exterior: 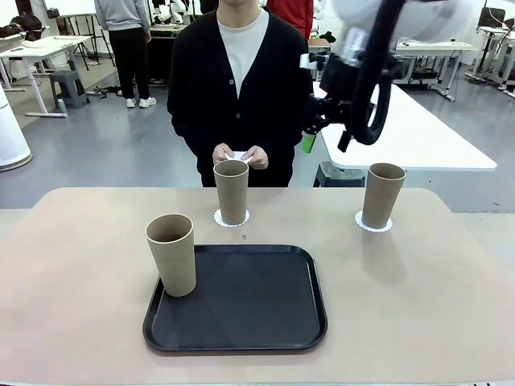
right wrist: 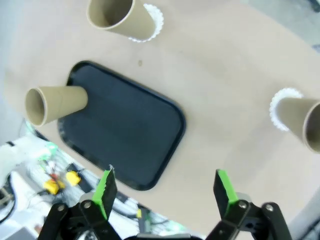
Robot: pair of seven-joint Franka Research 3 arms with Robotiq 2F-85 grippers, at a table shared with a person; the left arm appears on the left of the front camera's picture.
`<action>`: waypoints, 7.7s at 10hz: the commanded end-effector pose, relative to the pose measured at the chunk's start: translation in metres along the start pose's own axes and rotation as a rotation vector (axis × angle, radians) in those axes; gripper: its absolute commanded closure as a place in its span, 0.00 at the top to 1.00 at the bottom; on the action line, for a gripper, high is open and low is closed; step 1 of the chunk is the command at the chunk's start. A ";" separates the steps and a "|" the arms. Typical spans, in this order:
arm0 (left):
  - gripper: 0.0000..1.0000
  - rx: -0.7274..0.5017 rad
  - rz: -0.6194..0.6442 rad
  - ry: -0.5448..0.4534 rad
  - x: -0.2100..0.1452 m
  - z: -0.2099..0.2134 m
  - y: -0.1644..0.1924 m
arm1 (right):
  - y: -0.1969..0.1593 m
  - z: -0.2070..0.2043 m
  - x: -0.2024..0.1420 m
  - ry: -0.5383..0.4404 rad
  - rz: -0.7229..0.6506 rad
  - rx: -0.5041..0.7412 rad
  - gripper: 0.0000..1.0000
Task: Place coasters on the table and set cups on them.
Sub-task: Take one Reusable plastic cup from the Flat Tray and place it on a coaster set by the human.
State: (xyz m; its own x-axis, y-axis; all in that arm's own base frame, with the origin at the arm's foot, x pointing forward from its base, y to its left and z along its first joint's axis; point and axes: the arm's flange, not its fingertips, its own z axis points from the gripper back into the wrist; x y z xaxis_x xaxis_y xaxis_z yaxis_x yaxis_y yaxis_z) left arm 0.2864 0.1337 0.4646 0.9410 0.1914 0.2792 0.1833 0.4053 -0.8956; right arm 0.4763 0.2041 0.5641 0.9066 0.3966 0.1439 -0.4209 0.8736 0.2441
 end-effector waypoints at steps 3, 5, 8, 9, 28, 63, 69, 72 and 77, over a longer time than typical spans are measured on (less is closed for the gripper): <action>1.00 -0.009 -0.008 -0.005 -0.001 0.001 -0.001 | -0.127 0.019 -0.102 -0.247 -0.127 0.454 1.00; 1.00 -0.009 -0.008 -0.005 -0.001 0.001 -0.001 | -0.175 0.023 -0.114 -0.325 -0.123 0.601 1.00; 1.00 -0.009 -0.008 -0.005 -0.001 0.001 -0.001 | -0.243 0.032 -0.139 -0.430 -0.110 0.787 1.00; 1.00 -0.009 -0.008 -0.005 -0.001 0.001 -0.001 | -0.263 0.031 -0.145 -0.445 -0.130 0.817 1.00; 1.00 -0.009 -0.008 -0.005 -0.001 0.001 -0.001 | -0.312 -0.009 -0.256 -0.257 -0.384 0.917 1.00; 1.00 0.476 -1.216 0.500 0.071 -0.114 -0.085 | -0.312 -0.009 -0.256 -0.257 -0.384 0.917 1.00; 1.00 0.365 -1.376 0.578 0.079 -0.129 -0.079 | -0.312 -0.009 -0.256 -0.257 -0.384 0.917 1.00; 1.00 0.013 -1.687 0.535 0.059 -0.160 -0.046 | -0.312 -0.009 -0.256 -0.257 -0.384 0.917 1.00; 1.00 -0.009 -1.505 0.357 0.023 -0.200 0.024 | -0.312 -0.009 -0.256 -0.257 -0.384 0.917 1.00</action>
State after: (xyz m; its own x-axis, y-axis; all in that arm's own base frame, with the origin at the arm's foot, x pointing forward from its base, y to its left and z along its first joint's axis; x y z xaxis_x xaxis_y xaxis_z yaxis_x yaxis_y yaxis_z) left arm 0.3780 -0.0232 0.3899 -0.1206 -0.5942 0.7953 0.9886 0.0011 0.1508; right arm 0.3754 -0.1676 0.4425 0.9970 -0.0342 0.0692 -0.0539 0.3340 0.9410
